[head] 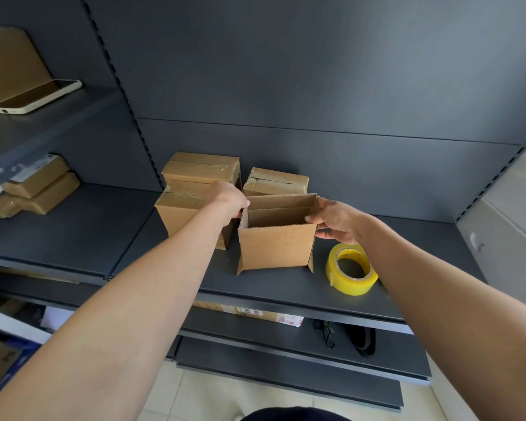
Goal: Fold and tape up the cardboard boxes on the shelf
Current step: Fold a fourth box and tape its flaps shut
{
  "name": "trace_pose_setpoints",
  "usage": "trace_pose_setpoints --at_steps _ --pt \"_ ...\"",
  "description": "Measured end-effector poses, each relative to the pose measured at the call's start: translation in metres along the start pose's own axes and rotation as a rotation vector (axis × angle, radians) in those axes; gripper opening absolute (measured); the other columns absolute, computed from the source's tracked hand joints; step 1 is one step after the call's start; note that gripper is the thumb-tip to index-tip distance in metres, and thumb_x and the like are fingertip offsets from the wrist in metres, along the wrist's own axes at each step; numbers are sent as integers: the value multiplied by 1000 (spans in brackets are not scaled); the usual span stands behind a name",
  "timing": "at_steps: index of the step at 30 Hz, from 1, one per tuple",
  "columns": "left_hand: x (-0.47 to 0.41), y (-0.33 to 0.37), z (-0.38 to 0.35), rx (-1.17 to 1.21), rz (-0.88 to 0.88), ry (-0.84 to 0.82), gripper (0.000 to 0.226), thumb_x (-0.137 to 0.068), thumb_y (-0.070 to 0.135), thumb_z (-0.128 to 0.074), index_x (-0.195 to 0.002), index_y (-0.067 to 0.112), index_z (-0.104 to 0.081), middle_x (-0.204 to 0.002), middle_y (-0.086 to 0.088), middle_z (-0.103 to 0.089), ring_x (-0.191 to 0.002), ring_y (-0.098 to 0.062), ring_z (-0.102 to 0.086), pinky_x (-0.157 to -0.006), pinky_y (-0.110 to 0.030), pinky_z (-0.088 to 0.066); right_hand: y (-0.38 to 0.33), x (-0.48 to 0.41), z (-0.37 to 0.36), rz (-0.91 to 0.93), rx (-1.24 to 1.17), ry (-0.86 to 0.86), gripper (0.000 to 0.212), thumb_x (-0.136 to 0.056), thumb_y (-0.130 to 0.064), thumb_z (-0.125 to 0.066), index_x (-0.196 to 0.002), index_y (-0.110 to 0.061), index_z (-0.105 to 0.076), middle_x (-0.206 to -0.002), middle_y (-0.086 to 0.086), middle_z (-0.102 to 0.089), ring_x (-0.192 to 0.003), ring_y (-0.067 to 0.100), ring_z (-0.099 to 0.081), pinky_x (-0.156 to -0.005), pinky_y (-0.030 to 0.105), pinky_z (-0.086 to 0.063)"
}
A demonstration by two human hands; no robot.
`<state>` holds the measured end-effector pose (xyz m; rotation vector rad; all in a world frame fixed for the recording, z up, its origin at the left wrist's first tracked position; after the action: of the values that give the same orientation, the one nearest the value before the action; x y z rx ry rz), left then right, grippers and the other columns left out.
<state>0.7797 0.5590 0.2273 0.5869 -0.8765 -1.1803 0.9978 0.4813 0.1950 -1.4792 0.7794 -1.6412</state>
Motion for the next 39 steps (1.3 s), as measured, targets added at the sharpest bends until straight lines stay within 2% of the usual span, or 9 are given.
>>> trace_pose_setpoints --at_steps 4,10,14,16,20,24,31,35,39 --pt "6 4 -3 -3 -102 -45 13 -88 0 -61 -90 9 -69 -105 -7 -61 -88 -16 -56 -73 -24 -51 1 1 1 -8 2 14 58 -92 1 -54 -141 -24 -37 -128 4 -54 -116 24 -53 -93 35 -44" --pt "14 0 -7 35 -83 -265 37 -93 -4 -49 -121 16 -64 -134 -9 -51 -114 -27 -52 -75 -32 -54 -1 2 3 -39 91 22 57 -90 5 -55 -139 -22 -42 -126 6 -55 -111 23 -54 -88 33 -46" --pt "13 -6 -8 115 0 -418 49 -96 -6 -42 -132 23 -55 -140 -11 -46 -97 -22 -57 -62 -35 -55 -2 4 6 -65 137 2 44 -85 9 -60 -117 -22 -56 -111 5 -61 -104 22 -58 -95 36 -49" --pt "11 -7 -10 133 11 -448 51 -96 -6 -43 -135 26 -51 -145 -10 -41 -96 -21 -56 -70 -39 -56 -2 5 6 -73 126 -16 44 -84 8 -62 -116 -22 -57 -107 5 -63 -101 21 -59 -95 36 -49" --pt "10 -9 -11 130 34 -471 54 -97 -3 -43 -138 31 -47 -153 -8 -29 -131 -35 -41 -88 -48 -51 -1 3 6 -70 71 -36 56 -87 -1 -63 -137 -21 -45 -121 8 -61 -111 23 -57 -95 36 -47" --pt "13 -10 -11 128 67 -508 53 -99 3 -43 -140 36 -42 -155 -6 -26 -123 -36 -49 -71 -40 -55 1 2 3 -73 7 -67 55 -89 -4 -62 -137 -23 -45 -115 5 -64 -106 22 -60 -94 36 -47" --pt "9 -5 -14 83 72 -482 54 -99 6 -45 -141 38 -39 -153 -7 -29 -90 -28 -58 -61 -38 -57 -3 0 3 -85 13 -75 42 -88 -5 -64 -124 -23 -53 -107 5 -65 -96 20 -60 -80 33 -50" --pt "7 -6 -11 36 96 -511 53 -98 7 -47 -140 39 -41 -152 -9 -30 -113 -36 -54 -67 -39 -58 -1 -3 2 -92 -9 -71 35 -87 -5 -65 -112 -28 -55 -106 6 -65 -97 21 -60 -81 34 -50" --pt "7 -9 -19 -73 87 -511 51 -97 9 -50 -136 41 -42 -137 -14 -40 -89 -30 -57 -74 -43 -57 7 -4 -1 -114 12 -98 36 -85 -3 -66 -105 -31 -56 -109 6 -64 -98 22 -59 -82 36 -50"
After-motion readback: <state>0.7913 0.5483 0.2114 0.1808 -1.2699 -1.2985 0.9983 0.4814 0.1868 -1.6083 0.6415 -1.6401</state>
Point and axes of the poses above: each hand's wrist, its own x-axis away from the middle knuckle, its own z-axis out of the back of the hand, y = z × x, the point moved 6 cm from there along -x, towards the middle knuckle
